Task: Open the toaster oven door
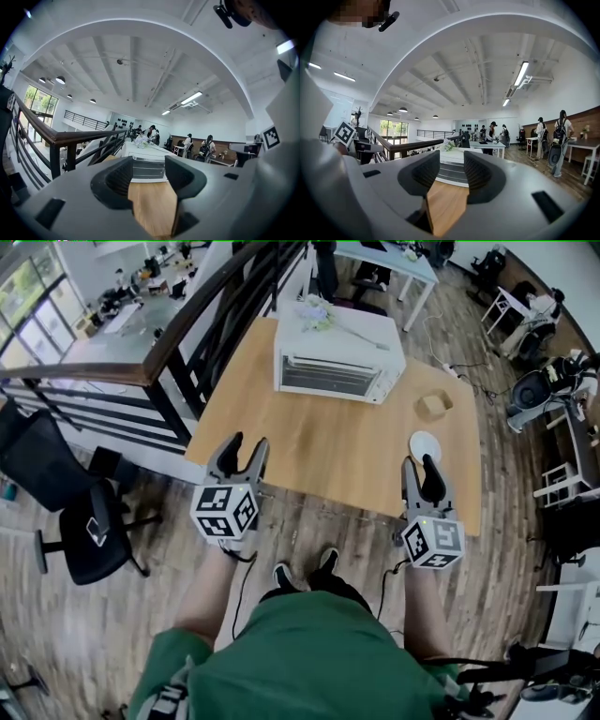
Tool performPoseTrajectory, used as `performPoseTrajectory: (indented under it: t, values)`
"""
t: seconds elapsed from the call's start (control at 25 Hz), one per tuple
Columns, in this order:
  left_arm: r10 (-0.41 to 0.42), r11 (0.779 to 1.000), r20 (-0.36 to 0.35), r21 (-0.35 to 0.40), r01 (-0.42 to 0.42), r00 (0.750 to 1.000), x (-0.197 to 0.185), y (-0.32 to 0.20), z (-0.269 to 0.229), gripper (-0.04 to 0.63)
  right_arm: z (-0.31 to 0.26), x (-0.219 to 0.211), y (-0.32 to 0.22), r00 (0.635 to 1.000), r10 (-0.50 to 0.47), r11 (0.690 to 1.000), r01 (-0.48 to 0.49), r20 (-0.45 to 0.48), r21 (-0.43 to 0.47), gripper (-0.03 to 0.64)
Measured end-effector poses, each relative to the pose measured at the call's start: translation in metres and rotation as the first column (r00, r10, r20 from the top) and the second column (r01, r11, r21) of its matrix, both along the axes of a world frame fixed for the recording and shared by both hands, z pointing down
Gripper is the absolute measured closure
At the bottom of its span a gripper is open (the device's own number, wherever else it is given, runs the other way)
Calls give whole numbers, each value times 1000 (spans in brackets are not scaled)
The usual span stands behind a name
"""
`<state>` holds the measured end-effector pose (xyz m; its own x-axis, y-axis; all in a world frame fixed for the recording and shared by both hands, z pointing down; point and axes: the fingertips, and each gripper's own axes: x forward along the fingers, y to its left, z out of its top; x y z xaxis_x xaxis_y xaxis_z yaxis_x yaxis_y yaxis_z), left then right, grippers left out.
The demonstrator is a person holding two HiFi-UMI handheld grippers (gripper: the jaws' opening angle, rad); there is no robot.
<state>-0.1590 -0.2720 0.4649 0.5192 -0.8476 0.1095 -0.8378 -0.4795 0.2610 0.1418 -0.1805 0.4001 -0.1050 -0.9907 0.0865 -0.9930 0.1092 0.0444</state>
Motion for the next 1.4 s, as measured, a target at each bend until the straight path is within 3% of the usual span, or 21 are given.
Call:
performPoseTrajectory:
  t: [0.48,0.76,1.16,1.4]
  values:
    - [-35,998,20,-51,36,999,11,-71,5,387,27,35,-97,990,-30,999,32,135,-9,454]
    - [-45,997,70,-61,49,997,49,-140,10,387,33,65,-168,992,-59,998,61,114,-13,454]
    - [-51,993,115,-104,63,992,94,-228,36,387,79,98,-255,973,-72,989,99,219,-112,454]
    - [-71,974,79,-211,86,994,104,-272,68,387,110,102,-300,957,-80,972,137,279,-189,454]
